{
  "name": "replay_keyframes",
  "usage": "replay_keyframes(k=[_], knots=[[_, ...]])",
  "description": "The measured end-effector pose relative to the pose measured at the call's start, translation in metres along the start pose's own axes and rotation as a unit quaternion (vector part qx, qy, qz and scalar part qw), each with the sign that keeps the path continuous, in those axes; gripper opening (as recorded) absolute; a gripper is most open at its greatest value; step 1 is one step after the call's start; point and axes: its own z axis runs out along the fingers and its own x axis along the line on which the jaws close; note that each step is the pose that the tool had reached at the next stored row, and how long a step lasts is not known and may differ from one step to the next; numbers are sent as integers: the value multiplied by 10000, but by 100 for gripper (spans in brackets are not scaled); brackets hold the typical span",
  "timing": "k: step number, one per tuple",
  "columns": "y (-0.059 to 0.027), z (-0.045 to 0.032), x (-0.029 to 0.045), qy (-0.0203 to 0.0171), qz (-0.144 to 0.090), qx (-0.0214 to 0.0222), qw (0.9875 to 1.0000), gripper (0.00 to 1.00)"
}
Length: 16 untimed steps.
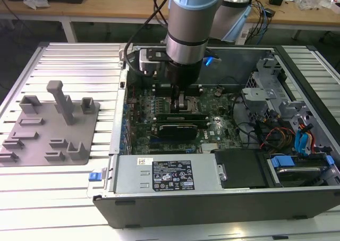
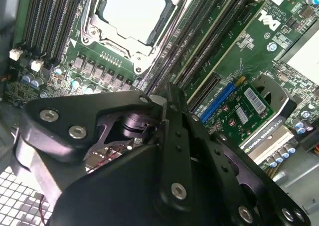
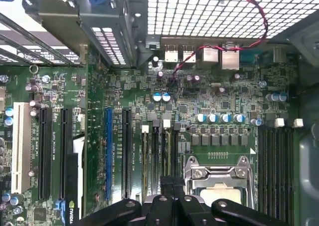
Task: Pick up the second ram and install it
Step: 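Press down the second ram until it locks into place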
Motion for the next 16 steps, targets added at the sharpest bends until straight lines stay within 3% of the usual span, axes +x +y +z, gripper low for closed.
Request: replay_keyframes(k=[2,16], knots=[[12,44,2,0,-12,-1,10000,8],[11,139,7,2,-12,-1,10000,8]])
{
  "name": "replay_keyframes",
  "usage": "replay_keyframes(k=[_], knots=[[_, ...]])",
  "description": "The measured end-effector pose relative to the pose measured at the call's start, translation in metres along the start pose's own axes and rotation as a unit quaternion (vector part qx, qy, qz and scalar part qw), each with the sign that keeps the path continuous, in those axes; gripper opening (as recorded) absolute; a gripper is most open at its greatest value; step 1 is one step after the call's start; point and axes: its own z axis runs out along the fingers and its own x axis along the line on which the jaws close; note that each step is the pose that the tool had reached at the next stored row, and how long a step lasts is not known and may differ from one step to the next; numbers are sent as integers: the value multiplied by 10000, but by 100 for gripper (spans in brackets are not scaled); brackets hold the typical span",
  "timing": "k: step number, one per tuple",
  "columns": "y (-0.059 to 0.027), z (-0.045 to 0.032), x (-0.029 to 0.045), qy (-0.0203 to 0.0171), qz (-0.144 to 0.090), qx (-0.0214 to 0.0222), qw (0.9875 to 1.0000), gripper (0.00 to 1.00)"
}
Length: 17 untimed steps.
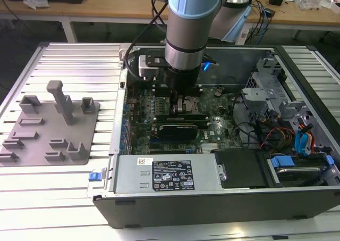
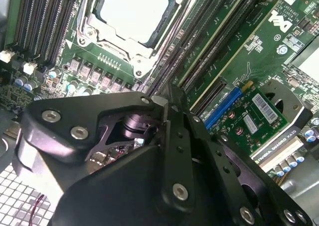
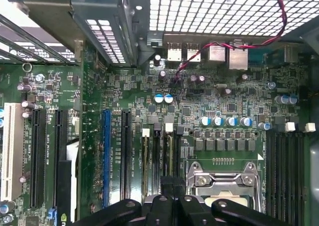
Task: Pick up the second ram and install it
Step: 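Press down the second ram until it locks into place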
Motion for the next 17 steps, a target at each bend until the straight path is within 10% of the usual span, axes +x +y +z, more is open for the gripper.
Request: replay_keyframes(k=[7,12,17], knots=[[-1,10,0,-1,0,1,10000,8],[9,-258,-13,0,0,1,10000,8],[0,-260,-12,0,-1,0,10000,8]])
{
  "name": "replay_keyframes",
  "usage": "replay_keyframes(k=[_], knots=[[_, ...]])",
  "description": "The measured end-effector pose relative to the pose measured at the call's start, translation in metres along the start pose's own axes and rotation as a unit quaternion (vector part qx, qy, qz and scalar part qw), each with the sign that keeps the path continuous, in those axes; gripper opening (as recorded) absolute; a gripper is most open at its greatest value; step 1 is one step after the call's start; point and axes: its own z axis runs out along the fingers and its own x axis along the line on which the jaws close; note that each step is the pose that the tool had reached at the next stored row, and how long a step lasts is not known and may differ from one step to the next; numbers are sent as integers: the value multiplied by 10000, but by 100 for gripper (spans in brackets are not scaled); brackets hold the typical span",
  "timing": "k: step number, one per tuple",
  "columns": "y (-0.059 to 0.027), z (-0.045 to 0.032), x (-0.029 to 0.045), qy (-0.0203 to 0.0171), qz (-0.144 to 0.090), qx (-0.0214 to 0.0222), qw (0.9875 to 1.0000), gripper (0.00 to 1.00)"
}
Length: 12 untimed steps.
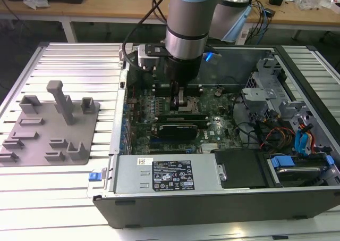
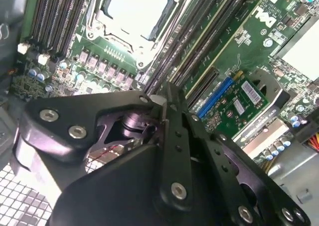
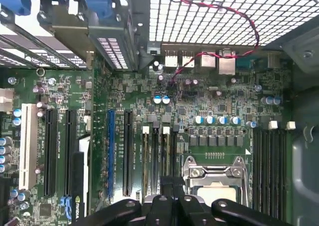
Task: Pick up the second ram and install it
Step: 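Press down the second ram until it locks into place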
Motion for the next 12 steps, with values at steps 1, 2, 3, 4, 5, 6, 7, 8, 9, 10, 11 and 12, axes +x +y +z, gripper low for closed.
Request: replay_keyframes(k=[1,2,3,4,5,6,7,8,9,10,11,12], knots=[[-28,-1,0,0,1,0,10000,8],[-97,-3,1,0,0,0,10000,8],[-126,-4,2,0,1,0,10000,8],[-161,-5,2,0,1,0,10000,8],[-212,-7,3,0,1,1,10000,8],[-278,-10,4,-1,1,0,10000,8],[-280,-10,4,0,1,1,10000,8],[-281,-10,4,-1,1,0,10000,8],[-282,-10,4,-1,1,0,10000,8],[-284,-10,4,0,1,0,10000,8],[-284,-10,4,0,1,1,10000,8],[-286,-10,4,0,1,1,10000,8]])
